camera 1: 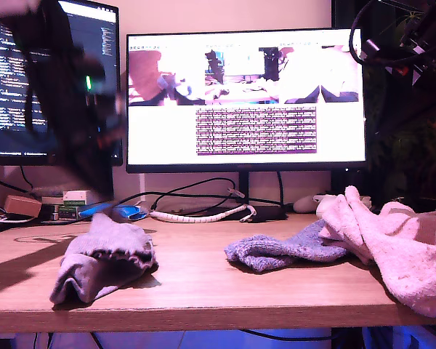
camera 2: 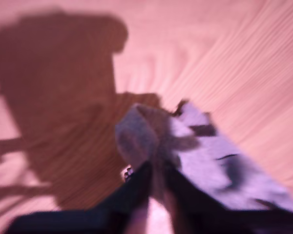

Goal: Pair up the socks based on colour and pattern, by placing them on top of one another

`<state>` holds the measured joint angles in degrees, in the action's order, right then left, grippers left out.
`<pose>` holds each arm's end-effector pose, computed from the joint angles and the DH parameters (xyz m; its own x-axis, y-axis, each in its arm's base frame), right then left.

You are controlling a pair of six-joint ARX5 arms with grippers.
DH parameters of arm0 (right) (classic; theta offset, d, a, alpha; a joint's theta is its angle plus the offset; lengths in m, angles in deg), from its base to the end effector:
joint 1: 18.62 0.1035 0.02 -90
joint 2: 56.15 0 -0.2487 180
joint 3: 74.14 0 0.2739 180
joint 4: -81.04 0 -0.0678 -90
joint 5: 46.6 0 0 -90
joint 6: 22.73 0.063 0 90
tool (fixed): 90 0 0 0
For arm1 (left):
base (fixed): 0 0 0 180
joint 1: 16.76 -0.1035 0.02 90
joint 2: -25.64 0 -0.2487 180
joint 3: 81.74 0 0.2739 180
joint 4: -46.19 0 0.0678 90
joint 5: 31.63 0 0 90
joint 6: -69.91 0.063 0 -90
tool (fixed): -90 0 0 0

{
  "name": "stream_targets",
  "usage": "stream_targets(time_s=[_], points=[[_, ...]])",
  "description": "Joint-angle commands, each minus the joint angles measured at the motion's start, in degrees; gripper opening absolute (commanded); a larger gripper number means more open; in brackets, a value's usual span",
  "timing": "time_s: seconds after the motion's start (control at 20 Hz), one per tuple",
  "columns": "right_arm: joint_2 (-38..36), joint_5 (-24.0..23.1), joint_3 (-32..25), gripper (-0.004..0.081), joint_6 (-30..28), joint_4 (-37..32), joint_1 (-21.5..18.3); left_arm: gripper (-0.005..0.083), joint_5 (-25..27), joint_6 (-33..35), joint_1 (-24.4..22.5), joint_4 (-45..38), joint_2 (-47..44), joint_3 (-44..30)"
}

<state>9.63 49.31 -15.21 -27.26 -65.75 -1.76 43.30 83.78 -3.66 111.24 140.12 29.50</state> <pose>0.2754 0.0903 0.2137 0.6987 0.3193 -0.6402 -0.4114 0.9114 0.0056 0.4288 -0.1166 0.1949 0.2890 -0.3342 -0.8971 0.5203 0.8414 -0.1458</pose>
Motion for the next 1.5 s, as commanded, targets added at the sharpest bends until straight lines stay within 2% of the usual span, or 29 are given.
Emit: stream_targets(time_s=[0.0,0.15,0.25,0.3,0.55,0.7,1.0,1.25,1.45], points=[[-0.5,0.2,-0.2,-0.0011,0.0,-0.3,-0.1,-0.0024,-0.3,-0.7,0.6,-0.4,-2.7,1.1],[-0.5,0.2,-0.2,-0.0011,0.0,-0.3,-0.1,-0.0024,0.5,-0.5,1.4,-0.1,-3.1,1.1],[-0.5,0.2,-0.2,-0.0011,0.0,-0.4,-0.1,-0.0024,-6.4,-1.0,2.8,0.2,-3.1,1.1],[-0.5,0.2,-0.2,-0.0011,0.0,-0.6,-0.1,-0.0024,-8.7,-1.0,4.2,-0.2,-3.1,1.1],[-0.5,0.1,-0.2,-0.0011,0.6,-0.1,-0.1,-0.0024,-8.9,2.5,14.0,-7.8,-2.4,1.1],[-1.4,-0.8,-0.2,-0.0011,3.0,1.7,-1.2,-0.0024,-10.0,5.7,17.7,-11.3,-1.5,0.6],[-10.3,-1.6,-0.2,-0.0011,4.8,4.9,-2.7,-0.0024,-13.1,6.8,19.7,-22.6,0.4,-6.8],[-15.6,-1.4,-0.2,-0.0011,7.8,14.3,-2.6,-0.0024,-15.2,6.7,21.4,-28.4,3.3,-7.0],[-17.0,-1.4,-0.2,-0.0011,7.7,15.8,-2.6,-0.0024,-15.1,5.0,23.3,-33.4,7.3,-7.0]])
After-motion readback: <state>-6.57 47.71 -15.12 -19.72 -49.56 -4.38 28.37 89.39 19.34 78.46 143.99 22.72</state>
